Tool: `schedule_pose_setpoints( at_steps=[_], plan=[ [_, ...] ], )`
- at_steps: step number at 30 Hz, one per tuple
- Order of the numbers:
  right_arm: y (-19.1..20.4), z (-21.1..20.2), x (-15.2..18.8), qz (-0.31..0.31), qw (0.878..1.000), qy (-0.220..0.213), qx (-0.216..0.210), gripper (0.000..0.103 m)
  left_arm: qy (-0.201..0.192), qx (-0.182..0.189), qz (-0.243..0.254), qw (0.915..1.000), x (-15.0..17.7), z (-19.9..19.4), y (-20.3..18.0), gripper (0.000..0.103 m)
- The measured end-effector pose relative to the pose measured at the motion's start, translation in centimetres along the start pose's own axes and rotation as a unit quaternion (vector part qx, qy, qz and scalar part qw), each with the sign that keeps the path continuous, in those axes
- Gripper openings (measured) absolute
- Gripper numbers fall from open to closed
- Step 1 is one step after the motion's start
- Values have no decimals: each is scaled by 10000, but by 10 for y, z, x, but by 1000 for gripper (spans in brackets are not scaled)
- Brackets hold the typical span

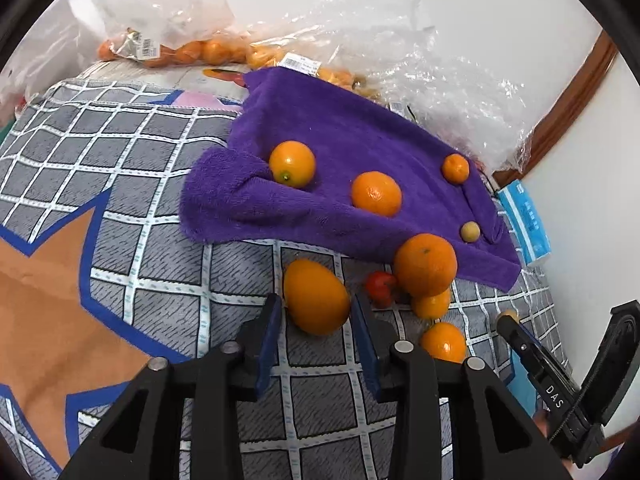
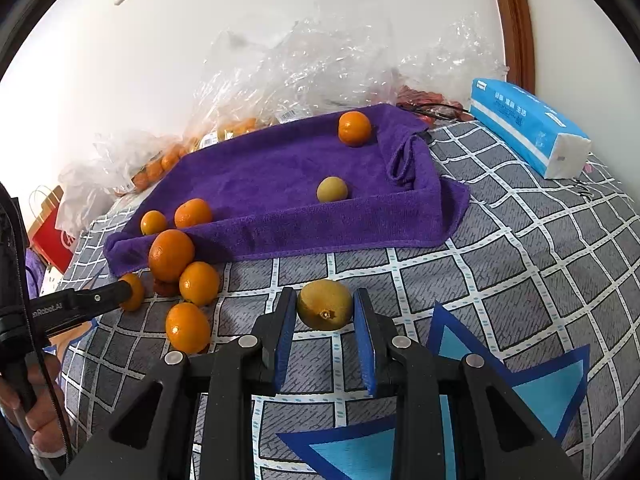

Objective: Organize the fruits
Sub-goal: 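Close the left gripper on the orange while the right gripper holds the yellow fruit, then lift both held fruits and carry them over the purple towel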

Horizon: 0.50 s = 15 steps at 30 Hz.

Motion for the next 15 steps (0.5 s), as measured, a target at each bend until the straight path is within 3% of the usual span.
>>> schedule_pose_setpoints(
  at_steps=[4, 8, 15],
  plan=[
    [0, 0, 0, -4, 10000, -15, 3, 29, -156, -189, 149, 9996, -7, 10, -4, 40],
    [-2, 0, 0, 54, 10000, -6, -24, 29, -390, -353, 349, 9980, -12, 15, -4, 34],
    [-1, 1, 0, 42, 10000, 6, -44, 29, -553, -272, 388, 9973, -11, 11, -4, 33]
  ],
)
Point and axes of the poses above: each gripper's, at about its wrist camera, not at the fingertips, and z roughly the way its jaws point, y to its left, x to its underside, the point moved 10 cm from there along z, roughly the way its jaws point, and after that the axes turned 7 degrees about -z, right-handed, at the moved point
